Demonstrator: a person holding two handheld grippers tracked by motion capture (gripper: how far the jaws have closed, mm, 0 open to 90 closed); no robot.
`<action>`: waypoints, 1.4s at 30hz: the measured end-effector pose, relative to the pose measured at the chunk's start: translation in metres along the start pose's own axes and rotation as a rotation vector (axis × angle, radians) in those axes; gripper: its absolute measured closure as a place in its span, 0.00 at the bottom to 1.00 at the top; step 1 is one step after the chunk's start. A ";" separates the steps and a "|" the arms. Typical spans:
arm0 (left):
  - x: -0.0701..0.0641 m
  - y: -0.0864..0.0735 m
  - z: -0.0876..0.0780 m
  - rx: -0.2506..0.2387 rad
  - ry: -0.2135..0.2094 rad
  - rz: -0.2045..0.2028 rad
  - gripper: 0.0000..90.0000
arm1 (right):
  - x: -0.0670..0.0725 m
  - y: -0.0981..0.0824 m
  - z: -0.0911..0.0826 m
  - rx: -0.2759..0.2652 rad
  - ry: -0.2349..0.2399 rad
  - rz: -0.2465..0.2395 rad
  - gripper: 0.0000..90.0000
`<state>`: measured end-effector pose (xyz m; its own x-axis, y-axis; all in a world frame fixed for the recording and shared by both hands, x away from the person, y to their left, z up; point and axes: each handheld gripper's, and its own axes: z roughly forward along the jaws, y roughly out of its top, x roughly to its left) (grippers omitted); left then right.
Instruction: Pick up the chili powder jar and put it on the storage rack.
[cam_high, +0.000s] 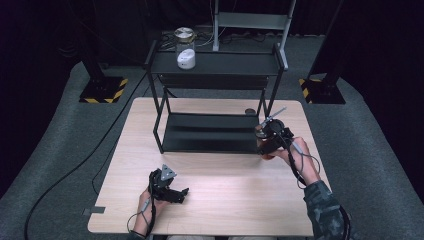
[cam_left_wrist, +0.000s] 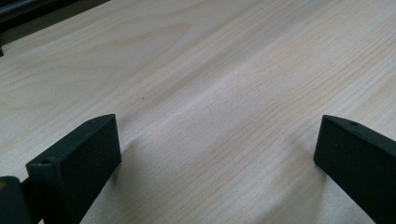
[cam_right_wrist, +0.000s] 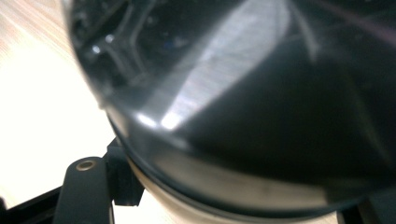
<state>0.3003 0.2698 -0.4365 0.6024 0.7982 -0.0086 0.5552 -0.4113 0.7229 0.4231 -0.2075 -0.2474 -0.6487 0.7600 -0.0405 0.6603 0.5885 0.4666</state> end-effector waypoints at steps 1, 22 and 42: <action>0.000 0.000 0.000 0.000 0.000 0.000 0.00 | 0.000 0.002 -0.001 0.003 0.001 0.002 0.34; 0.000 0.000 0.000 0.000 0.000 0.000 0.00 | -0.004 0.039 -0.016 0.014 0.011 -0.020 0.34; 0.000 0.000 0.000 0.000 0.000 0.000 0.00 | -0.007 0.071 -0.031 0.034 0.005 -0.027 0.34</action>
<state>0.3003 0.2698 -0.4365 0.6026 0.7980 -0.0083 0.5551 -0.4117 0.7228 0.4629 -0.1795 -0.1863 -0.6683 0.7424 -0.0481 0.6551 0.6179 0.4347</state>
